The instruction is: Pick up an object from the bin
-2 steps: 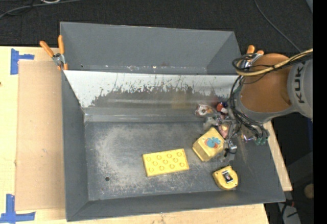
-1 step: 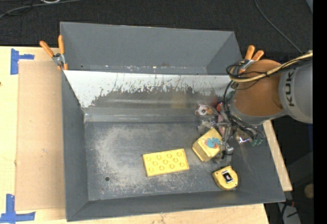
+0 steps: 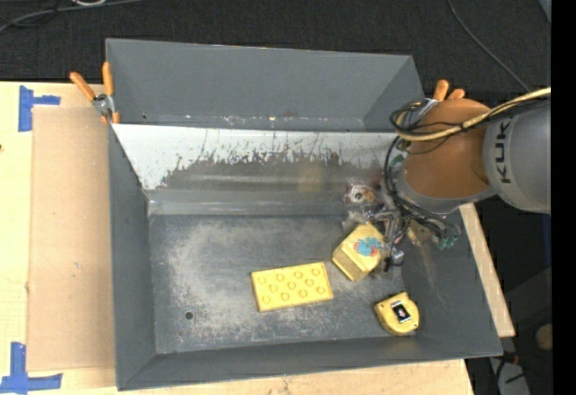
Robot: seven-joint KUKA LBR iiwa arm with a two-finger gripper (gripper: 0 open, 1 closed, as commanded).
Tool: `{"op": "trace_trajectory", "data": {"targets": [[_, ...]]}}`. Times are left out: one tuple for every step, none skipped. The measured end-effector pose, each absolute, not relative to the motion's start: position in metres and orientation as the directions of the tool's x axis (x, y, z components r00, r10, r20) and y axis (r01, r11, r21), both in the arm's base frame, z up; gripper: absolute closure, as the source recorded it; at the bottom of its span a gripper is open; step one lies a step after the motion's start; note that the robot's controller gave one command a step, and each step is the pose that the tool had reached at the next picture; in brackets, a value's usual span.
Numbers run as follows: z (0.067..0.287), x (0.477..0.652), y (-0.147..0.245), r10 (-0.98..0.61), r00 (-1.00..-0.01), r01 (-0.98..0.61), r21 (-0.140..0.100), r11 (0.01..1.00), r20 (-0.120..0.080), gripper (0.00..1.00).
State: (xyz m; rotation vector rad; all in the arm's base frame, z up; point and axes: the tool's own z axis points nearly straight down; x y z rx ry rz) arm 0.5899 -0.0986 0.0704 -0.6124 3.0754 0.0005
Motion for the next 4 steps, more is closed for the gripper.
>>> {"op": "trace_trajectory", "data": {"targets": [[0.070, 0.590, -0.099, -0.384, -0.923, -0.384, -0.001, 0.923, -0.006, 1.00], [0.070, 0.590, -0.099, -0.384, -0.923, -0.384, -0.001, 0.923, -0.006, 1.00], [0.086, 0.589, -0.098, -0.384, -0.923, -0.384, 0.001, 0.923, -0.004, 1.00], [0.101, 0.590, -0.097, -0.385, -0.923, -0.385, 0.000, 0.923, -0.006, 1.00]]}}
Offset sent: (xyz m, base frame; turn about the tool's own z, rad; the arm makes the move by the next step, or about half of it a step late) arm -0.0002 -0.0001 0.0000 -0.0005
